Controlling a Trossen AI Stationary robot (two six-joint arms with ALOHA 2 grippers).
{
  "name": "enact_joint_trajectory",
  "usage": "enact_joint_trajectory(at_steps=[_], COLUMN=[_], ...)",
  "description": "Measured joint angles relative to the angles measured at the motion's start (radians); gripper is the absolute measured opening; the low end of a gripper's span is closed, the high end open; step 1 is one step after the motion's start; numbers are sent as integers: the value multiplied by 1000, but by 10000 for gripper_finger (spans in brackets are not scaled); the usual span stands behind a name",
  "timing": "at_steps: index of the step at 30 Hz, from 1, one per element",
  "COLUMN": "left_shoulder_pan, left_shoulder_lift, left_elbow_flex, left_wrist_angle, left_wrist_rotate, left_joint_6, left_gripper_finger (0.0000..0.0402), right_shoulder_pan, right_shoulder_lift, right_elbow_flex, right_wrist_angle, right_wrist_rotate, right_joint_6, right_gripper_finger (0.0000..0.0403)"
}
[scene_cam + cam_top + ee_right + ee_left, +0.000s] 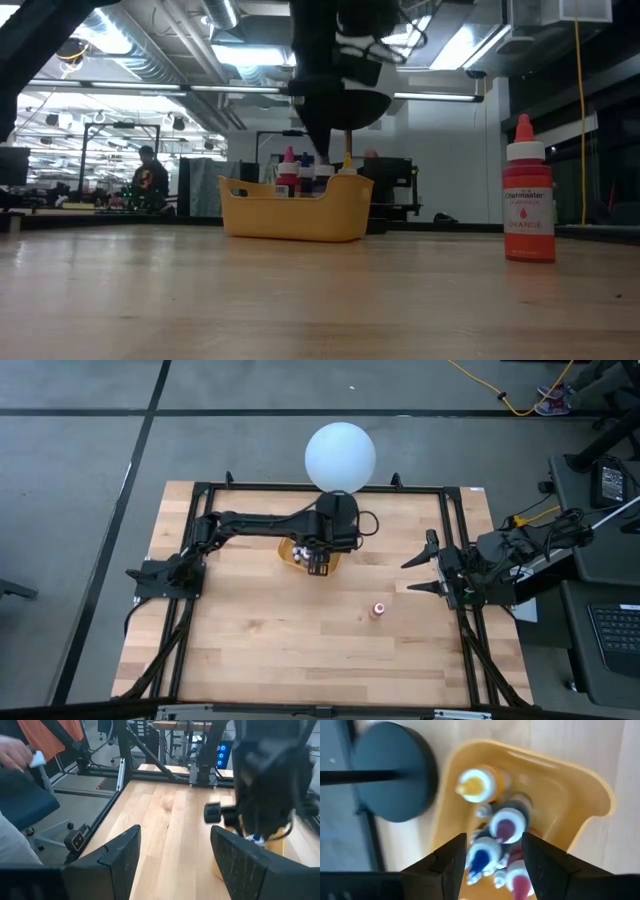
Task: Pick & Place food coloring
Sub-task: Put the large purple food coloring bottle into the yellow bin, then put the large orange food coloring bottle into the yellow bin
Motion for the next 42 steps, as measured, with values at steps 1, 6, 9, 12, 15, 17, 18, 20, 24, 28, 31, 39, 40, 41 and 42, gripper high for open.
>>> enact_joint_trajectory(at_steps=[1, 6, 9, 12, 15, 17, 18, 20, 24, 28, 31, 39, 40, 41, 42], left_shoulder_pan=[0, -8, -24, -45, -67, -84, -91, -106, -136, -160, -172, -192, -191, -191, -191], left_shoulder_lift=[0, -2, -1, -2, -37, -70, -84, -102, -144, -177, -199, -232, -232, -232, -232], left_elbow_flex=[27, 173, 275, 368, 371, 364, 364, 364, 363, 364, 364, 364, 364, 364, 364], left_wrist_angle=[-18, -131, -236, -338, -335, -348, -346, -346, -347, -346, -346, -346, -346, -346, -346], left_wrist_rotate=[-10, -53, -79, -80, -75, -82, -93, -114, -169, -214, -225, -261, -262, -261, -261], left_joint_6=[1, -9, -40, -97, -174, -224, -247, -282, -307, -316, -317, -299, -291, -282, -274], left_gripper_finger=[186, 189, 188, 187, 187, 186, 185, 185, 185, 185, 184, 184, 184, 184, 184], right_shoulder_pan=[0, 1, 2, 5, 5, 5, 5, 5, 5, -5, -26, -70, -70, -70, -70], right_shoulder_lift=[0, 8, 35, 83, 151, 200, 226, 275, 386, 505, 582, 672, 672, 671, 671], right_elbow_flex=[0, 0, 0, 0, -12, -31, -42, -63, -83, -83, -83, -83, -83, -83, -83], right_wrist_angle=[-8, -99, -175, -229, -241, -243, -241, -229, -174, -102, -57, -31, -26, -17, -11], right_wrist_rotate=[0, 0, -10, -48, -64, -72, -74, -98, -134, -135, -135, -160, -160, -160, -160], right_joint_6=[-2, 4, 30, 67, 112, 140, 153, 163, 184, 188, 206, 292, 292, 292, 294], right_gripper_finger=[241, 241, 241, 241, 241, 241, 242, 246, 265, 281, 284, 258, 249, 239, 227])
